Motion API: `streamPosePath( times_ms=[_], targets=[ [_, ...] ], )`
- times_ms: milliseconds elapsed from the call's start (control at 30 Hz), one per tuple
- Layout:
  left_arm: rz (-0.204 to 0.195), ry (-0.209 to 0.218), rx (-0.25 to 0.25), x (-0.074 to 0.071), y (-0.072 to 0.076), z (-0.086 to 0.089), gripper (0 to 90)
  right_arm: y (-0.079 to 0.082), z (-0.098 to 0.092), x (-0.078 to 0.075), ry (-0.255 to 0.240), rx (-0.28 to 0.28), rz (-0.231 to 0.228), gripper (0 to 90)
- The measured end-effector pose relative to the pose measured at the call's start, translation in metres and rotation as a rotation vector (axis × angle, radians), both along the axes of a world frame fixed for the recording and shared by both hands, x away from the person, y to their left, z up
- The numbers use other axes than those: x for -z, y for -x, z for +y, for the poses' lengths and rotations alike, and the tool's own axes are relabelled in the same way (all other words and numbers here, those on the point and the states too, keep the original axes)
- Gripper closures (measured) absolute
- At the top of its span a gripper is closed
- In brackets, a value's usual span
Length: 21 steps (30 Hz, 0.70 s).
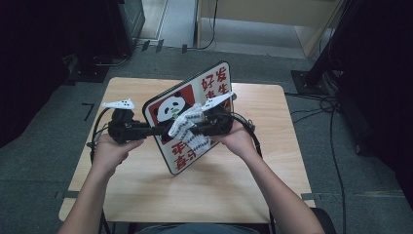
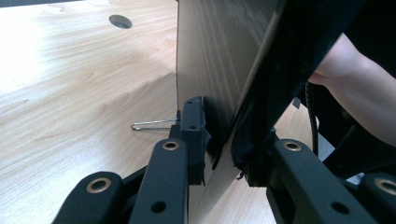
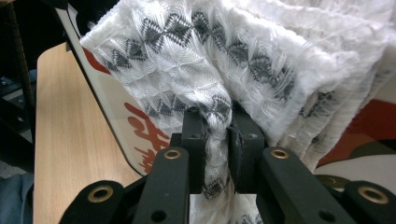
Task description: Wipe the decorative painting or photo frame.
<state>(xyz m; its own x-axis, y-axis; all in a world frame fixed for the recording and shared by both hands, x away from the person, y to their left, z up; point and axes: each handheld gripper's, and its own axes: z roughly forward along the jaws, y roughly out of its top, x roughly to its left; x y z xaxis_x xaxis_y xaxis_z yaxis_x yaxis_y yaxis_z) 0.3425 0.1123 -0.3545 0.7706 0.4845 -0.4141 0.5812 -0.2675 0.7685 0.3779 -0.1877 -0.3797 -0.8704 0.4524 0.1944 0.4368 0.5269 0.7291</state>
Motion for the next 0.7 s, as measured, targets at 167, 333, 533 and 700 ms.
streamPosePath(
  times_ms=[167,333,533,700],
  targets=[
    [0.000,0.000,0.000,0.000,0.000,0.000,74.9,0.001,0.000,0.004,0.004,0.003,0.011,79.5],
    [-0.001,0.000,0.001,0.000,0.000,0.000,74.9,0.002,-0.001,0.009,0.009,-0.001,0.015,79.5],
    [-0.001,0.001,0.001,0.000,0.000,0.000,74.9,0.004,-0.002,0.017,0.006,-0.004,0.016,79.5],
    [-0.001,0.000,0.000,0.000,0.000,-0.001,74.9,0.006,-0.003,0.024,0.011,-0.009,0.017,79.5]
  ],
)
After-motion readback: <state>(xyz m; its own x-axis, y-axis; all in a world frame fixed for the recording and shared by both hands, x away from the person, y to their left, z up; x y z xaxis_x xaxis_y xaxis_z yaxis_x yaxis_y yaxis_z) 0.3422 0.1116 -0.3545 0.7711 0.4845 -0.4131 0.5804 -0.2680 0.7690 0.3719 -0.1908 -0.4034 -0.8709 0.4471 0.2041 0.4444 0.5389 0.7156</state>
